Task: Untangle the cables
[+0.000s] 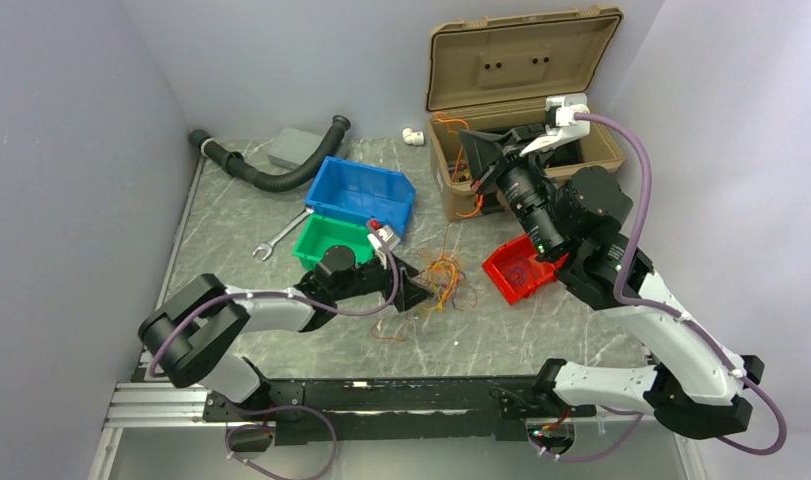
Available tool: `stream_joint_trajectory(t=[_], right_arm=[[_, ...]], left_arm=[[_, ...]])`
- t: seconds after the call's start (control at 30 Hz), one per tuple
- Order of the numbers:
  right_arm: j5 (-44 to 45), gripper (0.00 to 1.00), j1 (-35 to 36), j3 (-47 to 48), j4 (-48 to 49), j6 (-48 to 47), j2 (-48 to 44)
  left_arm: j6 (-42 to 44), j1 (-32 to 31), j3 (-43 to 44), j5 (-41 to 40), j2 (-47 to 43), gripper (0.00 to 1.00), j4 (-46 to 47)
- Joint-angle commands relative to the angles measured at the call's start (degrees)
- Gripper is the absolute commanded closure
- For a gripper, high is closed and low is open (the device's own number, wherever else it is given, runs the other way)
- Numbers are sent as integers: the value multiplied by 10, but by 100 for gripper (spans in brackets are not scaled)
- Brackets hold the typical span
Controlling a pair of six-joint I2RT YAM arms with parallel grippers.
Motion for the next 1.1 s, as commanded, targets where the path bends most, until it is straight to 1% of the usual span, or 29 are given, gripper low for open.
stream_joint_trajectory(t=[0.0, 0.07, 0.1, 0.13, 0.23, 0.27, 0.37, 0.47, 0.57, 0.67, 0.77, 0.83, 0.93, 0.97, 1.0, 1.03, 1.07], right_arm=[[-28, 100, 1, 34, 25, 10, 17], [-28, 100, 1, 45, 24, 6, 27], [-27, 100, 0, 51, 23, 3, 32], [-26, 100, 0, 59, 22, 1, 36], [-14, 100, 0, 67, 29, -13, 39], [-6, 100, 0, 70, 35, -21, 39], [23, 100, 0, 118, 40, -76, 50], [55, 100, 0, 172, 52, -137, 62], [78, 100, 0, 191, 76, -180, 60], [98, 100, 0, 183, 93, -205, 49], [102, 100, 0, 148, 102, -201, 31], [101, 100, 1, 125, 100, -188, 20], [96, 100, 0, 96, 87, -165, 9], [91, 100, 1, 89, 81, -157, 8], [87, 100, 1, 84, 74, -149, 8], [83, 100, 0, 79, 69, -144, 9], [81, 100, 1, 76, 66, -138, 11]], left_arm=[[-45, -7, 46, 65, 47, 15, 134], [-50, -7, 60, 73, 70, 17, 141], [-52, -7, 65, 77, 79, 23, 144], [-52, -7, 71, 78, 89, 35, 142], [-49, -6, 71, 45, 95, 90, 104], [-46, -6, 67, 30, 94, 100, 89], [-57, 2, 34, -20, 85, 100, 67], [-90, 20, -7, -23, 87, 100, 87], [-122, 32, -47, -17, 95, 100, 115], [-137, 34, -79, -28, 95, 100, 122], [-136, 36, -101, -41, 70, 100, 115], [-123, 36, -100, -51, 42, 100, 83], [-85, 35, -77, -59, -5, 100, 8], [-73, 33, -69, -62, -20, 94, -16], [-59, 32, -61, -65, -36, 80, -38], [-46, 28, -54, -68, -49, 59, -51], [-32, 23, -48, -72, -59, 42, -60]])
